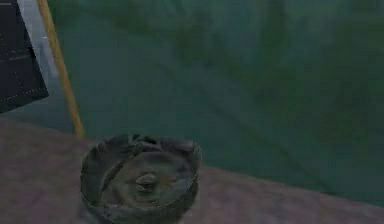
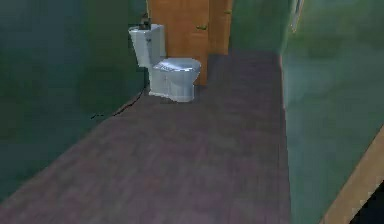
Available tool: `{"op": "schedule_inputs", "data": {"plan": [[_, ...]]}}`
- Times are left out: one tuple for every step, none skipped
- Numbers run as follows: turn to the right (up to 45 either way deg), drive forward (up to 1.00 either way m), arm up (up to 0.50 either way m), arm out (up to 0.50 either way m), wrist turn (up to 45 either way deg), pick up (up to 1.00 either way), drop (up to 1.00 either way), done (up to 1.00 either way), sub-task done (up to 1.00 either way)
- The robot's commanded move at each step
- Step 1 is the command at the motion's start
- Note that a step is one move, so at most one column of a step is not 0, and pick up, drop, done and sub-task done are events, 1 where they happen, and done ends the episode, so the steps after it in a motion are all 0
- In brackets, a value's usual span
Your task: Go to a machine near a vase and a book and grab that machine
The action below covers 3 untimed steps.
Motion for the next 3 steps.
{"op": "schedule_inputs", "data": {"plan": [[-45.0,0.0,0.0,0.0,0.0,0.0,0.0,0.0,0.0],[-9.0,0.0,0.0,0.0,0.0,0.0,0.0,0.0,0.0],[0.0,1.0,0.0,0.0,0.0,0.0,0.0,0.0,0.0]]}}
